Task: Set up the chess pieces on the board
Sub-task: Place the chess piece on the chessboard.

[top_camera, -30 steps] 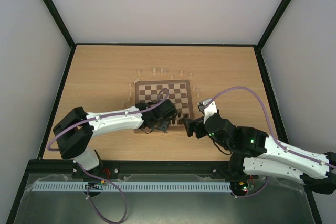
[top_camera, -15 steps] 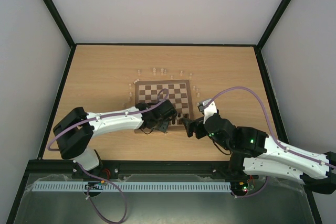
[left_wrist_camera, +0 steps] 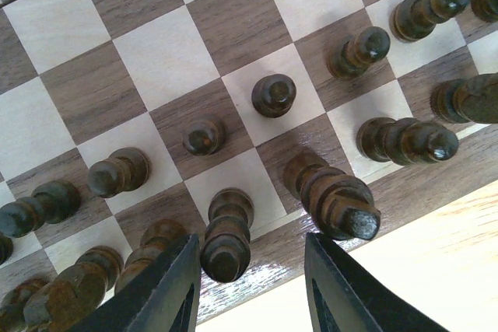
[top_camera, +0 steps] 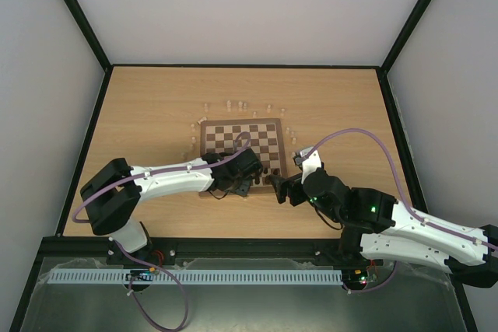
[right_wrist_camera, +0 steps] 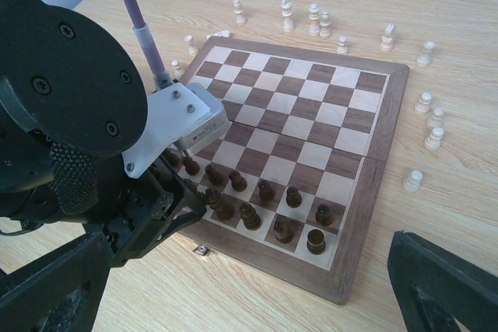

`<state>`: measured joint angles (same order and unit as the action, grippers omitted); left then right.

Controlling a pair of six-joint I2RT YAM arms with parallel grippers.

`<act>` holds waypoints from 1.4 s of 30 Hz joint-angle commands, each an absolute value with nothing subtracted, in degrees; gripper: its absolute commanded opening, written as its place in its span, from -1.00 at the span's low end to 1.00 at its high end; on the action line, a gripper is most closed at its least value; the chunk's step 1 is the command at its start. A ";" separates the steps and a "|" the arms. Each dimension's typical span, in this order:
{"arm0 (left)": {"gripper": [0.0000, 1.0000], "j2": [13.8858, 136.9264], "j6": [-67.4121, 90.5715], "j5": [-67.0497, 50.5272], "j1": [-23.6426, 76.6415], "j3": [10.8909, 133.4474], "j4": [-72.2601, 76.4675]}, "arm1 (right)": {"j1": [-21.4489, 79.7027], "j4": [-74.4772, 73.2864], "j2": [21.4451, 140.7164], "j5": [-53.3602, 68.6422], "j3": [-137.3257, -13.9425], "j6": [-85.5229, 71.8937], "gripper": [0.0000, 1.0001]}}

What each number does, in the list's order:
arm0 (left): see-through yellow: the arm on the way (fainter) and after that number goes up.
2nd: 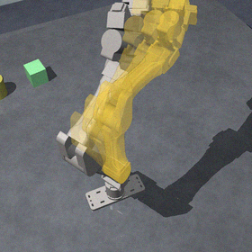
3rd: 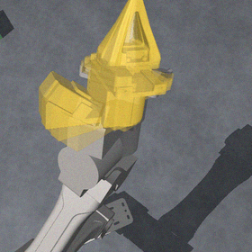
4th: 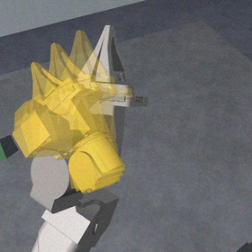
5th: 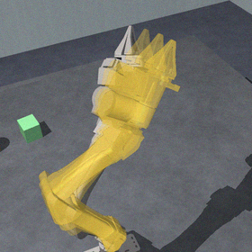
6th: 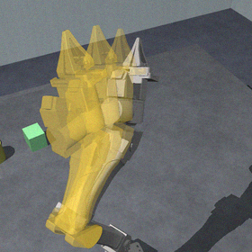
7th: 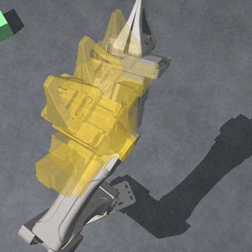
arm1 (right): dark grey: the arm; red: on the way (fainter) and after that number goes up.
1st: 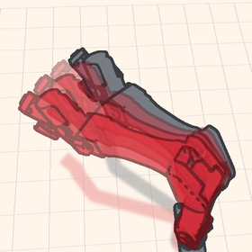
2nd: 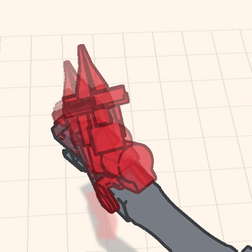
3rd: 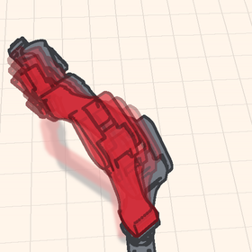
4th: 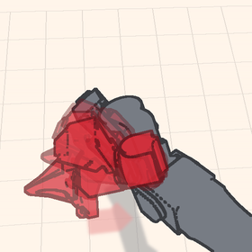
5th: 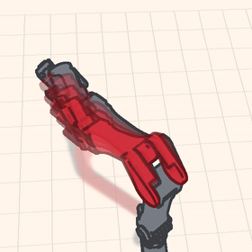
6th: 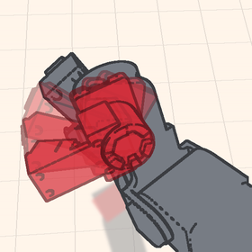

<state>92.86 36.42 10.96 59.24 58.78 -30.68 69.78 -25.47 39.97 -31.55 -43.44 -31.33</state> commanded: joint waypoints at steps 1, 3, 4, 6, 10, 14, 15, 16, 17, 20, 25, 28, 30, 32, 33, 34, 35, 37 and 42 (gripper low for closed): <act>-0.20 93.78 36.12 10.77 59.56 59.38 -30.63 | 69.90 -25.58 39.29 -32.11 -42.93 -31.47 0.97; -0.20 93.94 36.03 10.65 59.57 59.52 -30.44 | 69.88 -25.66 39.29 -32.17 -43.00 -31.46 0.97; -0.20 94.07 35.91 10.56 59.59 59.55 -30.30 | 69.91 -25.66 39.29 -32.04 -42.98 -31.45 0.97; -0.20 94.28 35.93 10.42 59.56 59.67 -30.25 | 69.93 -25.63 39.29 -32.07 -42.94 -31.46 0.97; -0.20 94.48 35.87 10.38 59.55 59.72 -30.06 | 69.88 -25.58 39.29 -32.07 -42.89 -31.46 0.97; -0.20 94.58 35.93 10.37 59.59 59.74 -29.84 | 69.88 -25.49 39.29 -32.03 -42.81 -31.46 0.97; -0.21 94.52 36.01 10.37 59.59 59.67 -29.88 | 69.90 -25.47 39.29 -32.00 -42.80 -31.42 0.97; -0.21 94.49 36.03 10.44 59.57 59.75 -29.87 | 69.87 -25.44 39.29 -31.99 -42.80 -31.46 0.97; -0.25 94.48 36.03 10.50 59.53 59.63 -29.96 | 69.93 -25.42 39.28 -31.99 -42.80 -31.40 0.97; -0.33 94.49 36.17 10.80 59.52 59.53 -30.31 | 69.88 -25.40 39.29 -31.92 -42.76 -31.42 0.97; -0.37 94.87 36.46 11.24 59.57 59.46 -30.53 | 69.87 -25.29 39.29 -31.75 -42.71 -31.38 0.97; -0.37 94.92 36.47 11.21 59.54 59.44 -30.41 | 69.85 -25.30 39.27 -31.73 -42.71 -31.37 0.97; -0.33 94.80 36.47 11.29 59.57 59.50 -30.48 | 69.88 -25.27 39.29 -31.72 -42.67 -31.38 0.97; -0.27 94.47 36.65 11.55 59.57 59.50 -30.71 | 69.85 -25.22 39.29 -31.64 -42.64 -31.37 0.97; -0.25 94.26 36.77 11.64 59.54 59.45 -30.75 | 69.87 -25.19 39.29 -31.56 -42.63 -31.38 0.97; -0.23 94.04 36.81 11.73 59.58 59.46 -30.90 | 69.87 -25.20 39.29 -31.61 -42.67 -31.38 0.97; -0.22 93.78 36.94 11.82 59.59 59.51 -31.12 | 69.94 -25.22 39.31 -31.58 -42.63 -31.38 0.97; -0.21 93.05 37.12 11.86 59.59 59.69 -31.46 | 69.87 -25.17 39.29 -31.55 -42.63 -31.38 0.97; -0.20 90.98 37.46 12.38 60.34 61.17 -33.00 | 69.88 -25.14 39.37 -31.52 -42.61 -31.38 0.97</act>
<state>93.65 36.69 10.98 59.40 58.96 -30.85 69.78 -25.45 39.94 -31.05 -43.22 -31.31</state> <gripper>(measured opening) 0.398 0.986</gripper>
